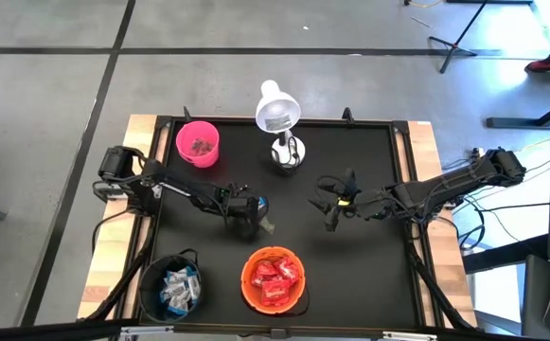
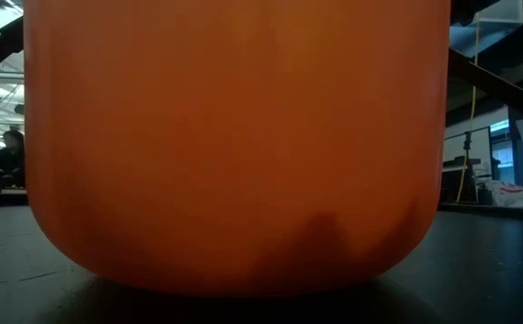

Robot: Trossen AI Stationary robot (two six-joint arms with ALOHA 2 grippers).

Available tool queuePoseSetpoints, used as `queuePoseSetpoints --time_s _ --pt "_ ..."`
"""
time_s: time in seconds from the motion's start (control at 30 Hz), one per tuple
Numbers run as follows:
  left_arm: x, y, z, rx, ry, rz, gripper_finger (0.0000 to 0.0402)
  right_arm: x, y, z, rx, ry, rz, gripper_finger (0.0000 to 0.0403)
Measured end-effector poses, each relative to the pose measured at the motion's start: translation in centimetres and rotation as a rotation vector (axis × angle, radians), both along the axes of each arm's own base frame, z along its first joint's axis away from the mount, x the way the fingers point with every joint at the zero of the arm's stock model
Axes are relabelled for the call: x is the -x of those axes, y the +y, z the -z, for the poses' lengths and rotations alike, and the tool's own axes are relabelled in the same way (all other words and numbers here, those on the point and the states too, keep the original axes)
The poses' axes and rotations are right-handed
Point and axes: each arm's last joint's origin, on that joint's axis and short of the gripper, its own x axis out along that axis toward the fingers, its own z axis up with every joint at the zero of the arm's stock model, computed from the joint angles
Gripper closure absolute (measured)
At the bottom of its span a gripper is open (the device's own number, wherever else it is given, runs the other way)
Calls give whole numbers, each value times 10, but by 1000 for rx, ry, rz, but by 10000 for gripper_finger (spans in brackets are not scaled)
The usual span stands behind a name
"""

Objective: Sort candy
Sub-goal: Put the white candy into the black bucket

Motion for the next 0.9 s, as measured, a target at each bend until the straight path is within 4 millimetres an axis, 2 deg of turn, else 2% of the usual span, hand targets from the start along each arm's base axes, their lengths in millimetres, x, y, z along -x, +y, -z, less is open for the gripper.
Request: queuePoseSetpoints --time_s 0.2,0.63,0.9 --pt "1 -3 1 -22 6 4 257 0 0 0 0 0 0 157" --pt "2 -14 2 -84 14 52 268 0 0 0 -7 3 -16 157" --pt "4 -22 2 -158 18 75 327 -1 4 1 -55 16 -117 157"
